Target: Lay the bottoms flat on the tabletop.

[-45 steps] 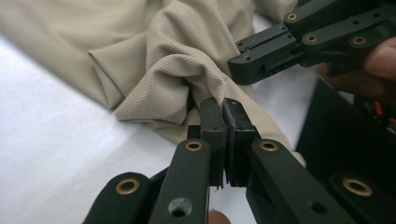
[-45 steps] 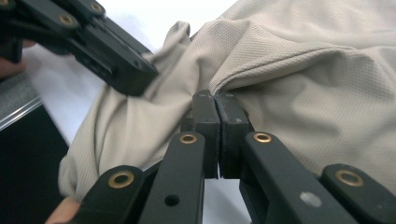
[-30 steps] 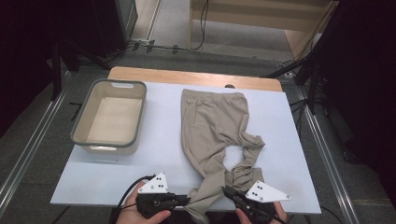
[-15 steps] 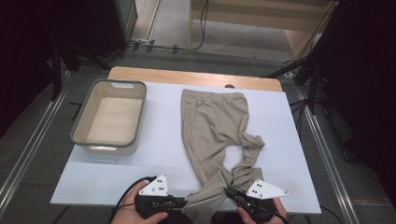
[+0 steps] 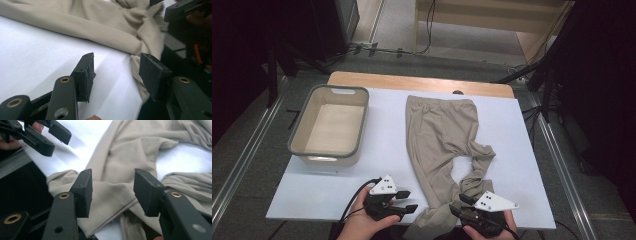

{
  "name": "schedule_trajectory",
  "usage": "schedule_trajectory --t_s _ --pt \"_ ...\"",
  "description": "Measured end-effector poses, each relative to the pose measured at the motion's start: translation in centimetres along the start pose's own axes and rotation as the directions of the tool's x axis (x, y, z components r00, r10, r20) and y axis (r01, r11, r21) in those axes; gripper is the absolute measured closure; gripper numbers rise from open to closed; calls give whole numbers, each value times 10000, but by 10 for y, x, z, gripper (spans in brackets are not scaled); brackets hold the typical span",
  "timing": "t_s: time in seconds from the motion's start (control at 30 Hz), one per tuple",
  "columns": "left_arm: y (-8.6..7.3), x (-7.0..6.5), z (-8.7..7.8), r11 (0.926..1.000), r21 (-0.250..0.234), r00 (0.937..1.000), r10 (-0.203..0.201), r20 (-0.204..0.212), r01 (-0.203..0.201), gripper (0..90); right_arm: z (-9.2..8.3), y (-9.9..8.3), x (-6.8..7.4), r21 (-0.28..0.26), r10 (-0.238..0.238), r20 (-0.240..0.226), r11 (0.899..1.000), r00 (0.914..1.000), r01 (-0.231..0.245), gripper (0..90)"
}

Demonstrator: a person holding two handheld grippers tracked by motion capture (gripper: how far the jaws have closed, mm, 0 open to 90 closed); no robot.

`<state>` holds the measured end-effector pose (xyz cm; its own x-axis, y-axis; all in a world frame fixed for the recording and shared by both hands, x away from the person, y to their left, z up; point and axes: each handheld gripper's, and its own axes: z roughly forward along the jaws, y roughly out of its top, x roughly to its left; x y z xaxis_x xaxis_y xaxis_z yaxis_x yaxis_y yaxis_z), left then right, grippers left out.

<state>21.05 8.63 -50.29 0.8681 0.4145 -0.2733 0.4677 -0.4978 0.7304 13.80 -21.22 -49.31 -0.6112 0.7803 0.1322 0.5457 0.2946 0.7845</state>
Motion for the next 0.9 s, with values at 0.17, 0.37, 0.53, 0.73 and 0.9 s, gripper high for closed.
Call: schedule_trajectory --t_s 0.17,0.37,0.53,0.73,0.9 --pt "-1 -18 21 9967 594 9984 540 156 -548 461 6 -2 -4 72 44 328 10000 9995 -46 483" --pt "-2 -28 28 9924 721 9946 970 360 -994 731 11 -6 -10 157 162 557 9997 9983 -171 484" --pt "-5 -37 10 9805 977 9829 1620 876 -1703 890 13 -8 -10 232 2 566 9997 9984 -15 484" --pt "-11 -27 -18 9886 340 9825 1415 1214 -1466 749 13 -8 -11 213 57 554 9997 9984 -69 484" --pt "-3 -13 -10 9992 -188 9994 348 73 -347 515 17 -6 -7 240 -34 504 9997 9987 22 484"
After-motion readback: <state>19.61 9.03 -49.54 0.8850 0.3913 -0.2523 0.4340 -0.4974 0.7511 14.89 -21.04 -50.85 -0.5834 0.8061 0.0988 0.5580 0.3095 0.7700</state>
